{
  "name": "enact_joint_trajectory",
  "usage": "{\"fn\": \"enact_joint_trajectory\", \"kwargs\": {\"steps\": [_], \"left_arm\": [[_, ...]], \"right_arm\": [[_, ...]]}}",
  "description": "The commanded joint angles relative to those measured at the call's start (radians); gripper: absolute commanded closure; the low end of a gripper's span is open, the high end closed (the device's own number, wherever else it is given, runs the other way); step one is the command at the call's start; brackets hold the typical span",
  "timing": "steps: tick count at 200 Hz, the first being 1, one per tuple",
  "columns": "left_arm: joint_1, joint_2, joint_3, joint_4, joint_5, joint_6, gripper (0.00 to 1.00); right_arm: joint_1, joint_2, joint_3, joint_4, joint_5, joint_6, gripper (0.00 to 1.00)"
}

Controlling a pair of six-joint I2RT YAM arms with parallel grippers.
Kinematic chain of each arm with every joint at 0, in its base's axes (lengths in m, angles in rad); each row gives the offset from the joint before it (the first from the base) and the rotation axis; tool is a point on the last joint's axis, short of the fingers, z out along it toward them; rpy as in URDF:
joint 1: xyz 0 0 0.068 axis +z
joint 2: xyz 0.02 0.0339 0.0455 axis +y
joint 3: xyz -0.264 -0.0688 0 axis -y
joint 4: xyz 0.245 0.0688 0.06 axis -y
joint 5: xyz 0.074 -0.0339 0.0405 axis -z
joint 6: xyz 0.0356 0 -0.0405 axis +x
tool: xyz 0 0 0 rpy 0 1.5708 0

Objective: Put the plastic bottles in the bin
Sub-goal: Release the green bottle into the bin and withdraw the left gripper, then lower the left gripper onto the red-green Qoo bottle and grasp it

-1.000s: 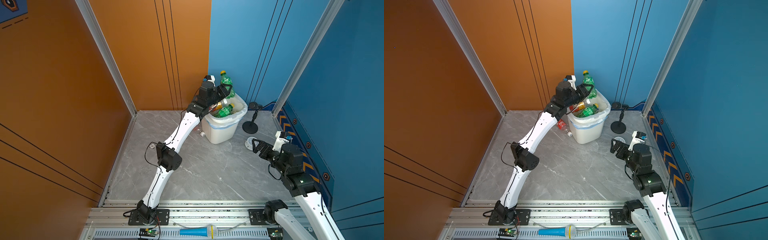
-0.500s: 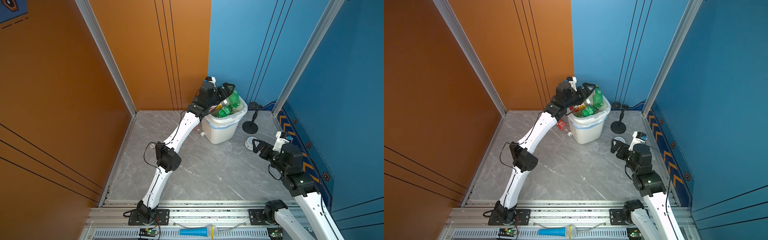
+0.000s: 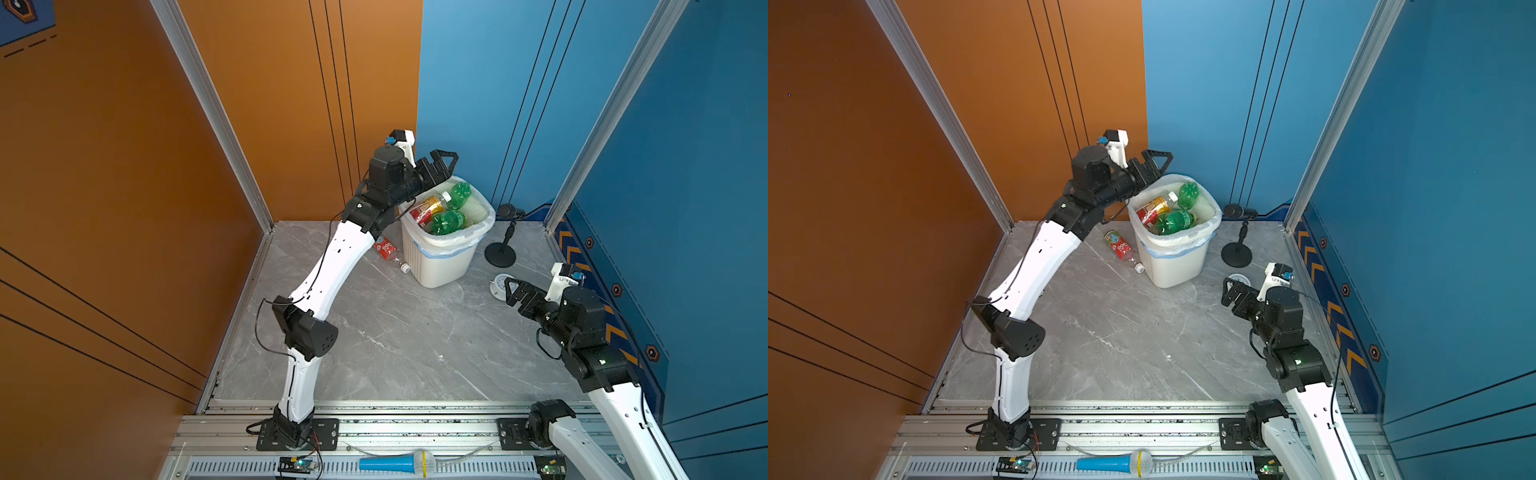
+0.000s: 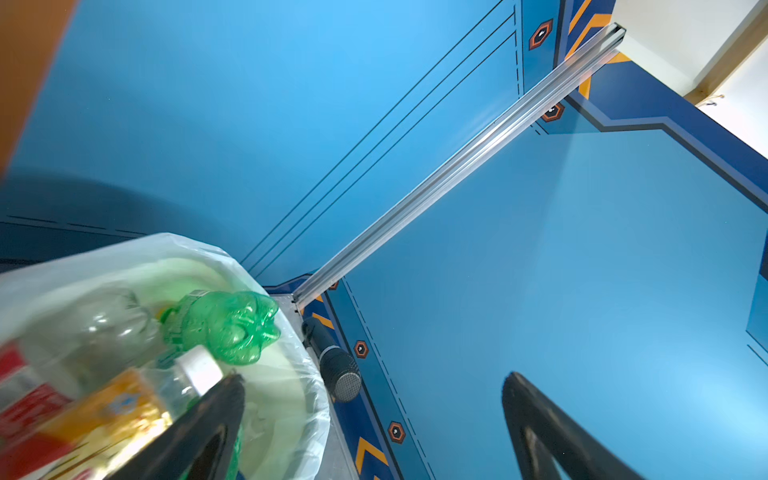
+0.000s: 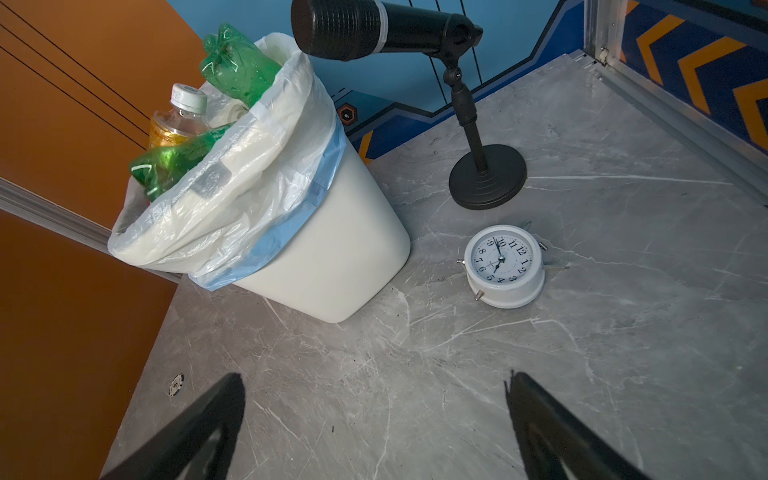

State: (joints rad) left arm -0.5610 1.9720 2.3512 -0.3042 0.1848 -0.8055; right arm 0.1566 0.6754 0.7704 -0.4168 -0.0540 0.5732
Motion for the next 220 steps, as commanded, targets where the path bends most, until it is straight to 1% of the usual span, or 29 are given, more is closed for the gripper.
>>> {"fn": "enact_joint_trajectory", "kwargs": {"steps": [1, 26, 43, 61, 79, 92, 108, 128, 168, 220], "left_arm": [[0.023, -0.137, -0.190, -0.037, -0.096, 0.135, 0.02], [0.059, -0.304, -0.469, -0.001, -0.181, 0.172, 0.02], [0.091, -0.382, -0.629, -0.012, -0.238, 0.187, 0.02], [0.136, -0.427, -0.770, -0.013, -0.253, 0.177, 0.02], [0.181, -0.421, -0.851, -0.020, -0.238, 0.162, 0.01], [0.205, -0.385, -0.864, -0.029, -0.209, 0.152, 0.00], [0.218, -0.323, -0.850, -0.041, -0.182, 0.143, 0.02], [0.219, -0.243, -0.819, -0.044, -0.186, 0.129, 0.05], [0.230, -0.074, -0.728, -0.050, -0.160, 0.098, 0.08], [0.227, 0.082, -0.603, -0.061, -0.146, 0.075, 0.08]], "right_arm": [[-0.006, 0.004, 0.017, -0.034, -0.009, -0.019, 0.00], [-0.009, 0.016, 0.017, -0.034, -0.006, -0.017, 0.00], [-0.009, 0.024, 0.014, -0.031, -0.008, -0.015, 0.00], [-0.011, 0.032, 0.015, -0.033, -0.006, -0.014, 0.00], [-0.011, 0.041, 0.015, -0.033, -0.005, -0.015, 0.00], [-0.011, 0.047, 0.018, -0.033, -0.004, -0.014, 0.00], [-0.011, 0.050, 0.021, -0.034, -0.003, -0.009, 0.00], [-0.011, 0.048, 0.021, -0.036, 0.002, -0.004, 0.00], [-0.011, 0.041, 0.024, -0.048, 0.010, -0.006, 0.00], [-0.011, 0.050, 0.029, -0.045, -0.007, -0.024, 0.00]]}}
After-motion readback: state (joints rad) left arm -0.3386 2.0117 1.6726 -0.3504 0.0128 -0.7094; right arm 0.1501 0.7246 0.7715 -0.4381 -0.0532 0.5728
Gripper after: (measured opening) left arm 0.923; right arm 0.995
